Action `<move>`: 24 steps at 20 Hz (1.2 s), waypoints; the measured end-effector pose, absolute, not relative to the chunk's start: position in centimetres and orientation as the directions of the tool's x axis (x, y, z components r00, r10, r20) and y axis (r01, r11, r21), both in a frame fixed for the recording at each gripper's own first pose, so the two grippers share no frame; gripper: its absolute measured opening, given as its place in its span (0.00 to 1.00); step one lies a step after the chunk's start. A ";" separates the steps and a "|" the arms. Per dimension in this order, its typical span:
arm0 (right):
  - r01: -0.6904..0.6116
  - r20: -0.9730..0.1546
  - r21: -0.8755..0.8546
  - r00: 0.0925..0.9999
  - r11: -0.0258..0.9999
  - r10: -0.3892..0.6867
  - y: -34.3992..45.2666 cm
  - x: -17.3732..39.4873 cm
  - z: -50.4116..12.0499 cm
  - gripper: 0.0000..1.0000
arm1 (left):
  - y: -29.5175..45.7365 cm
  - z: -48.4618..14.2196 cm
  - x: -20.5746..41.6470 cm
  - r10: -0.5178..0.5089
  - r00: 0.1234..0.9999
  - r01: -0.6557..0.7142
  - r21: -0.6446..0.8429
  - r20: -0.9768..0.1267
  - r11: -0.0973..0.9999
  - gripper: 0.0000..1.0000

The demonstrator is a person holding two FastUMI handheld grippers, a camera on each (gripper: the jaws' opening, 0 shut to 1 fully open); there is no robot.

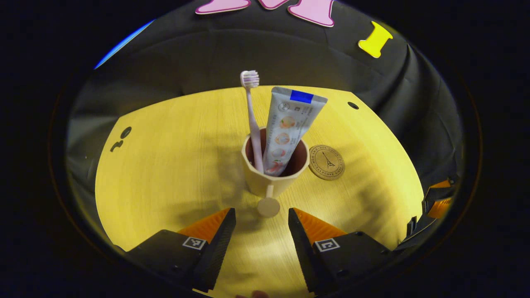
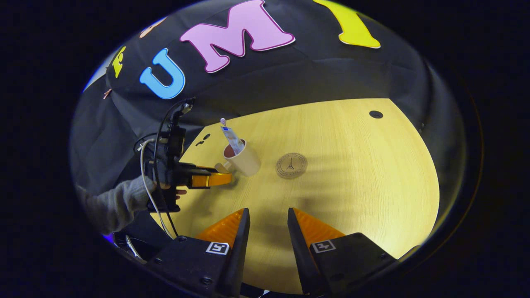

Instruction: Put the toothbrush and toothpaste on the desktop into the cup, then pick up the cup and place it on the coaster on the desktop.

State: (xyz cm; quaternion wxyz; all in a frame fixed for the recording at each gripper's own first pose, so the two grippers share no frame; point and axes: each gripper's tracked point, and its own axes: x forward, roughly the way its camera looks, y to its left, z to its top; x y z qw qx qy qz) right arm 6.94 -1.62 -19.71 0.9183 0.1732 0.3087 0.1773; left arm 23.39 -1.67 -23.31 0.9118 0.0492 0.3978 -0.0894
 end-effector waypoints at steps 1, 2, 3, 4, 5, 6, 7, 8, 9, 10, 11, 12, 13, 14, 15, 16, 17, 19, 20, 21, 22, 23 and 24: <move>-0.209 -0.504 0.439 0.748 0.874 0.432 -1.9 6.8 -19.9 0.57 | -1.8 -23.8 23.6 -0.129 0.643 0.209 0.010 -0.755 0.978 0.80; -0.201 -0.502 0.452 0.748 0.869 0.434 -2.0 6.6 -20.0 0.57 | -1.7 -24.2 24.1 -0.127 0.624 0.213 0.012 -0.771 0.977 0.80; -0.195 -0.503 0.459 0.747 0.867 0.434 -2.2 6.4 -20.3 0.57 | -1.4 -24.6 24.4 -0.111 0.607 0.213 0.026 -0.787 0.977 0.80; -0.187 -0.507 0.461 0.747 0.868 0.430 -2.4 6.2 -20.7 0.57 | -1.1 -25.0 24.7 -0.096 0.590 0.217 0.043 -0.801 0.975 0.81; -0.182 -0.510 0.465 0.745 0.867 0.430 -2.4 6.0 -21.0 0.57 | -0.9 -25.4 25.0 -0.087 0.577 0.224 0.055 -0.812 0.973 0.81; -0.175 -0.514 0.470 0.743 0.865 0.429 -2.2 6.0 -21.5 0.57 | -0.8 -25.6 25.2 -0.081 0.560 0.233 0.064 -0.825 0.970 0.80; -0.167 -0.518 0.477 0.740 0.863 0.429 -2.1 5.9 -21.8 0.57 | -0.8 -25.8 25.4 -0.077 0.548 0.245 0.072 -0.833 0.967 0.80; -0.160 -0.519 0.484 0.739 0.860 0.430 -2.1 5.9 -22.1 0.57 | -0.8 -25.8 25.6 -0.072 0.540 0.257 0.083 -0.839 0.963 0.80; -0.155 -0.523 0.488 0.736 0.859 0.430 -2.0 5.9 -22.5 0.57 | -0.8 -25.9 25.9 -0.066 0.531 0.268 0.094 -0.845 0.959 0.80; -0.151 -0.527 0.490 0.733 0.859 0.430 -1.9 5.7 -22.8 0.57 | -0.9 -25.9 26.1 -0.057 0.522 0.276 0.106 -0.851 0.955 0.80; -0.147 -0.529 0.490 0.733 0.859 0.428 -2.1 5.8 -23.0 0.57 | -1.0 -26.1 26.3 -0.051 0.513 0.285 0.114 -0.857 0.952 0.80; -0.142 -0.531 0.493 0.732 0.858 0.426 -2.2 5.8 -23.2 0.57 | -1.0 -26.2 26.6 -0.045 0.507 0.293 0.123 -0.861 0.948 0.80; -0.135 -0.531 0.498 0.734 0.857 0.424 -2.4 5.9 -23.2 0.57 | -1.1 -26.4 26.8 -0.037 0.496 0.297 0.129 -0.868 0.946 0.79; -0.127 -0.530 0.501 0.736 0.856 0.420 -2.5 6.0 -23.3 0.57 | -1.2 -26.6 26.8 -0.034 0.482 0.299 0.128 -0.876 0.946 0.78; -0.121 -0.530 0.502 0.739 0.856 0.416 -2.7 6.1 -23.4 0.57 | -1.2 -26.9 26.9 -0.025 0.468 0.294 0.129 -0.883 0.947 0.75; -0.113 -0.532 0.502 0.741 0.857 0.409 -2.9 6.2 -23.6 0.57 | -1.1 -27.2 26.9 -0.016 0.455 0.287 0.129 -0.891 0.949 0.69; -0.106 -0.533 0.504 0.742 0.857 0.406 -3.0 6.1 -23.8 0.57 | -1.1 -27.4 27.0 -0.006 0.450 0.281 0.135 -0.893 0.950 0.48; -0.088 -0.542 0.511 0.739 0.855 0.401 -3.0 5.8 -24.3 0.57 | -1.0 -27.3 26.9 0.003 0.448 0.273 0.140 -0.894 0.952 0.35; -0.081 -0.544 0.517 0.737 0.852 0.400 -3.1 5.5 -24.5 0.57 | -1.2 -27.4 26.8 -0.001 0.447 0.272 0.135 -0.894 0.953 0.39; -0.076 -0.547 0.521 0.735 0.850 0.401 -3.0 5.1 -24.6 0.57 | -1.3 -27.4 26.8 -0.007 0.448 0.274 0.130 -0.894 0.953 0.30; -0.073 -0.550 0.523 0.732 0.849 0.402 -2.9 4.9 -24.7 0.57 | -1.4 -27.3 26.8 -0.018 0.454 0.276 0.121 -0.891 0.953 0.39; -0.074 -0.553 0.521 0.729 0.850 0.403 -2.8 4.6 -24.9 0.57 | -1.6 -27.3 26.7 -0.025 0.456 0.272 0.113 -0.890 0.956 0.38; -0.075 -0.554 0.517 0.730 0.852 0.401 -2.8 4.5 -24.9 0.57 | -1.5 -27.1 26.6 -0.026 0.460 0.268 0.111 -0.888 0.957 0.38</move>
